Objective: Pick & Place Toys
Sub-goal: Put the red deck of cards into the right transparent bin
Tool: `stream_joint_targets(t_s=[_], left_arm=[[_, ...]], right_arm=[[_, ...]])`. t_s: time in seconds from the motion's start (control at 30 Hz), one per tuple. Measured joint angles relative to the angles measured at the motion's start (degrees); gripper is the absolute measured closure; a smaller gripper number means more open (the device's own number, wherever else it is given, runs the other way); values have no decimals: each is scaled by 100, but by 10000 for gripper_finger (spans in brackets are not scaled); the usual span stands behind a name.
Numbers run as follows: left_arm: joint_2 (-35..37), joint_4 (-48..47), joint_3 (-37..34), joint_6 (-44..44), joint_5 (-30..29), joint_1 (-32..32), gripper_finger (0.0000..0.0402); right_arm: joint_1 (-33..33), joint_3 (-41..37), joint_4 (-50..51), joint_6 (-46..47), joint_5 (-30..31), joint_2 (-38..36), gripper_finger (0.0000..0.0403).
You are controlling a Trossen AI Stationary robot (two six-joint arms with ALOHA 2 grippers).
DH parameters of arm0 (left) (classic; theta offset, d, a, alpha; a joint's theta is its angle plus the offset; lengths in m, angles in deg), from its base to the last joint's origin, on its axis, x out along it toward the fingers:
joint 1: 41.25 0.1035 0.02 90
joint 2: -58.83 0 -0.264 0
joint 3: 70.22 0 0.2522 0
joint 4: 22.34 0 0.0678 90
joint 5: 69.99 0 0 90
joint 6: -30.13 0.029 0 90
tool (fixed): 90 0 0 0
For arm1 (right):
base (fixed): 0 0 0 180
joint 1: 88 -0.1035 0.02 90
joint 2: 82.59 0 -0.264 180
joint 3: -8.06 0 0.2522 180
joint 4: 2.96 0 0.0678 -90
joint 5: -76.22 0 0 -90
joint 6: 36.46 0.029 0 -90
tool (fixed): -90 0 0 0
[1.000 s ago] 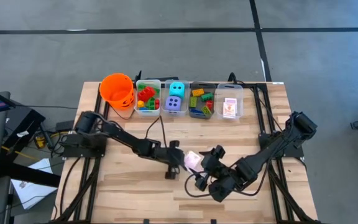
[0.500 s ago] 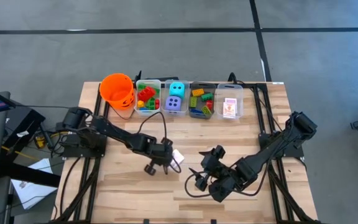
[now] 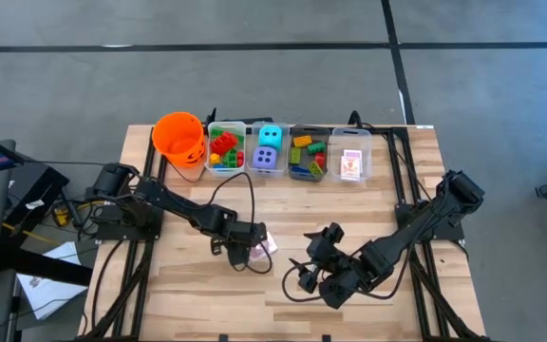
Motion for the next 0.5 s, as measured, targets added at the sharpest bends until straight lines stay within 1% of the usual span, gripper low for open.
stream_joint_targets(t_s=[0.07,0.2,0.27,0.37,0.5], left_arm=[[0,6,0,265,-67,5,402],[0,26,-4,389,-103,5,402],[0,52,-7,620,-166,-12,402],[0,160,-17,1394,-309,-49,402],[-13,548,-21,2570,-584,-37,402]], right_arm=[[0,0,0,0,0,0,34],[0,0,5,-3,0,0,34],[0,0,24,-3,0,0,34],[0,0,43,-5,1,0,34],[0,0,46,-5,2,0,34]])
